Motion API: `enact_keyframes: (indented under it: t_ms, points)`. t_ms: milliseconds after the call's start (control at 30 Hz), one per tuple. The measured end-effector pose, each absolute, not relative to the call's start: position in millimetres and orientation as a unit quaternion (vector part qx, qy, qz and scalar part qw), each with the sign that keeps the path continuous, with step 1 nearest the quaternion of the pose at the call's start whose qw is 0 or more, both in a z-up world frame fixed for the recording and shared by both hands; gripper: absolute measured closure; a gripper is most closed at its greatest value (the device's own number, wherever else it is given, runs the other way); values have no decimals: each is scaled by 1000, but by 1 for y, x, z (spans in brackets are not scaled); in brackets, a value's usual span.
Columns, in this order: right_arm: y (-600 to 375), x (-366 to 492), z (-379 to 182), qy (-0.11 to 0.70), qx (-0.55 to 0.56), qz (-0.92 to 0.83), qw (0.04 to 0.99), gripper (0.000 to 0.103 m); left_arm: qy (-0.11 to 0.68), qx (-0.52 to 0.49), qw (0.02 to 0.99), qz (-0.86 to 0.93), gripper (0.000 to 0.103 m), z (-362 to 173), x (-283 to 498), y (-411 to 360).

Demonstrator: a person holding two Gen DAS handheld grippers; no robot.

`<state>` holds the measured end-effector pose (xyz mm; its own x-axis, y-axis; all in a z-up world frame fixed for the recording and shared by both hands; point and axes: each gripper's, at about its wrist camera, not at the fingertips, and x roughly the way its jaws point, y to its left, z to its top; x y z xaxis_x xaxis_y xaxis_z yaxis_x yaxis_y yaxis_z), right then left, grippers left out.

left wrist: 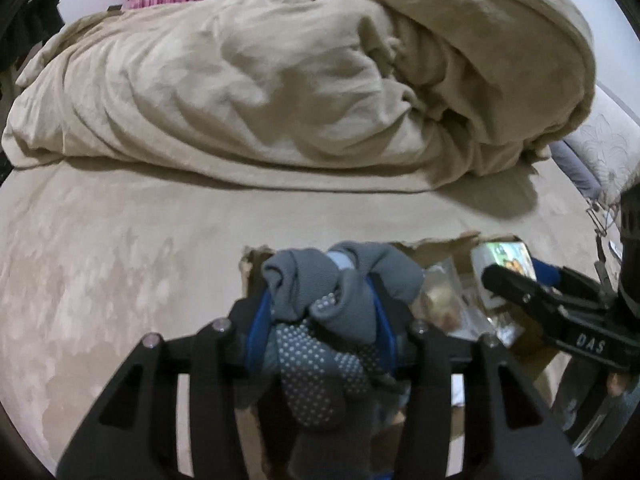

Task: Organize objects
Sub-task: 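Place the dotted gloves in the box with the left tool while the right tool places the tissue pack, then grasp the blue Vinda tissue pack with the right tool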

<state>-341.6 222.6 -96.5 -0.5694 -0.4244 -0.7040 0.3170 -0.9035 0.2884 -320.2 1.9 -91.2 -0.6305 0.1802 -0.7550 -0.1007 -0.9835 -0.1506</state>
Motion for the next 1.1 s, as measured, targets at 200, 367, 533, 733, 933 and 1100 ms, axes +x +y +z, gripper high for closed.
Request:
enact_keyframes:
  t_ms: [200, 367, 533, 733, 933, 1100]
  points:
    - [227, -328, -81, -59, 389, -894, 213, 13, -49, -403, 76, 911, 29, -70, -306, 0]
    - [229, -309, -62, -61, 376, -900, 212, 13, -52, -375, 76, 922, 23, -39, -279, -5]
    - [231, -277, -41, -65, 362, -906, 210, 13, -55, -356, 79, 930, 15, -12, -246, -11]
    - [231, -239, -21, -62, 352, -909, 215, 13, -48, -340, 80, 936, 15, 14, -204, -20]
    - [226, -207, 1, -54, 336, -912, 229, 13, -61, -329, 73, 939, 15, 24, -162, -27]
    - [220, -190, 6, -50, 334, -911, 238, 13, -67, -337, 64, 937, 15, 10, -137, -33]
